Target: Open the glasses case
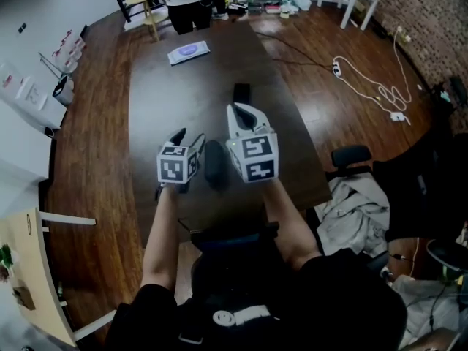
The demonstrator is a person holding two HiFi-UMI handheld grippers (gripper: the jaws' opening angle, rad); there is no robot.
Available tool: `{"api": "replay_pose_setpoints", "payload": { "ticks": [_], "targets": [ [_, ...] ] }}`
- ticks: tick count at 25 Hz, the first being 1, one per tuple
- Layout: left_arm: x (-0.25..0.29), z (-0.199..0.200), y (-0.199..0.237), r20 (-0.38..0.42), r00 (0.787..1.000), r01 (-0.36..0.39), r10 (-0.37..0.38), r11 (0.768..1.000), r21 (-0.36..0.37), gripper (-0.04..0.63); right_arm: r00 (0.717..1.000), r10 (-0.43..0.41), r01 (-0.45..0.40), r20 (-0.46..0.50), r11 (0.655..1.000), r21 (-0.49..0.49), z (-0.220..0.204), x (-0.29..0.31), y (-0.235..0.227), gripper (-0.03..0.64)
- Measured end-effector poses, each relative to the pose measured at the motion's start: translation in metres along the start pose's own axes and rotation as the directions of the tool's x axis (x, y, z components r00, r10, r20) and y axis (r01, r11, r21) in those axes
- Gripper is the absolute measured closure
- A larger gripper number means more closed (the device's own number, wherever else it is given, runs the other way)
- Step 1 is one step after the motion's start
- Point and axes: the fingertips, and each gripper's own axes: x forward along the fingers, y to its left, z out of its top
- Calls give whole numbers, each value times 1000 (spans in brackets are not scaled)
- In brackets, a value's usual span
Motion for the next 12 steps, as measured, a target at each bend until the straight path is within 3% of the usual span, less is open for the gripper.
{"api": "replay_pose_setpoints", "payload": {
  "ticks": [3, 6, 10, 12],
  "targets": [
    [26, -44, -8, -138, 988, 72, -73, 997, -19, 339, 1000, 1, -1, 3, 1000, -10, 0, 4, -9, 601],
    [50, -89, -12, -250, 953, 146, -173, 982, -121, 310, 1000, -7, 7, 21, 1000, 6, 5, 10, -20, 601],
    [74, -141, -17, -318, 900, 188, -297, 924, -332, 310, 1000, -17, 17, 9, 1000, 16, -1, 18, -28, 601],
    [84, -153, -24, -336, 877, 207, -343, 902, -379, 310, 1000, -20, 20, 1, 1000, 17, -4, 23, -31, 601]
  ]
}}
